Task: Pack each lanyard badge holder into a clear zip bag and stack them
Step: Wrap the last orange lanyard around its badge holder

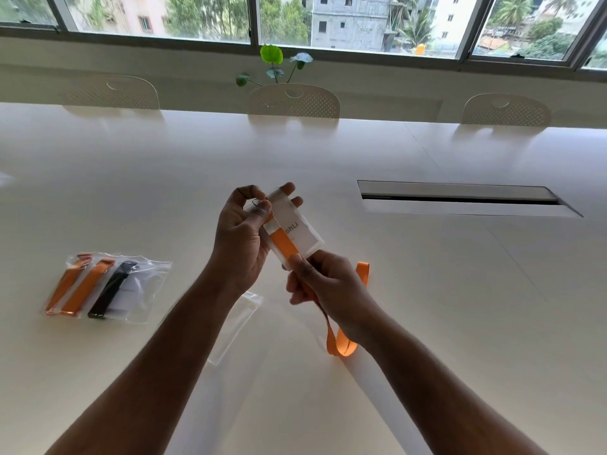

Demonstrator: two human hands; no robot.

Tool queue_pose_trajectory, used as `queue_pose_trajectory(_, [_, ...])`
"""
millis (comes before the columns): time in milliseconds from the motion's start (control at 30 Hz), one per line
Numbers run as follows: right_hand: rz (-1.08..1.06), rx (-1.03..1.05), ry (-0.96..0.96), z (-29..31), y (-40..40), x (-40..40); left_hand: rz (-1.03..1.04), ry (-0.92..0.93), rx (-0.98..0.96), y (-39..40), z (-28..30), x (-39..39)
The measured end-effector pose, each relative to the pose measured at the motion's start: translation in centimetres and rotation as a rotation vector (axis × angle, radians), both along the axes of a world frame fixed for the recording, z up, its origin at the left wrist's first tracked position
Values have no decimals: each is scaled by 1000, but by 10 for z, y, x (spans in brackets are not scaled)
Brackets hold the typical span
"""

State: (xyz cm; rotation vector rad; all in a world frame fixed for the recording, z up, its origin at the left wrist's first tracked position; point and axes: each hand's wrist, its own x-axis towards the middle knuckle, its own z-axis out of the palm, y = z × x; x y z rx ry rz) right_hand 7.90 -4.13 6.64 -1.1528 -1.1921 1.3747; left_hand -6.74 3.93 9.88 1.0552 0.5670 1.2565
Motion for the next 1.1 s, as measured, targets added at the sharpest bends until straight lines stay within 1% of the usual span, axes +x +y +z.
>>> queue_pose_trajectory(133, [-33,-4,-72,-3,2,0,-1,-14,-29,0,-6,-2])
queue_pose_trajectory(233, [-24,18,-86,-1,0,2,4,-49,-132,1,-14,-7])
queue_pose_trajectory(267, [-19,41,-80,0,0,3,19,-19,-163,1,-17,-7])
queue_pose_trajectory(300, [-15,70,-73,1,0,4,42,54,-175,-1,-19,-7])
queue_pose_trajectory(333, [-12,104,-63,3,0,5,79,182,-149,-3,-22,-5])
queue_pose_trajectory(367, [-11,138,-44,4,0,6,125,354,-72,-5,-26,-4])
queue_pose_trajectory(400, [-13,164,-19,4,0,6,164,530,46,-8,-31,-2])
queue_pose_trajectory(433, [-14,179,7,5,0,7,180,663,179,-11,-35,1])
queue_pose_trajectory(467, [-11,185,34,6,0,7,172,725,300,-13,-38,2])
queue_pose_trajectory(500, [-3,185,62,7,0,8,137,722,391,-14,-40,2])
queue_pose_trajectory(567, [22,182,118,10,0,12,14,645,474,-17,-38,2])
queue_pose_trajectory(700, [85,192,187,14,-1,17,-221,594,480,-22,-37,4])
queue_pose_trajectory(767, [97,193,210,14,-1,18,-288,551,458,-24,-37,8])
queue_pose_trajectory(833, [86,194,208,14,-1,19,-314,476,413,-26,-37,12])
queue_pose_trajectory(1000, [29,197,138,11,0,15,-341,252,183,-32,-36,26])
queue_pose_trajectory(1100, [23,156,138,8,0,13,-304,149,51,-32,-31,29])
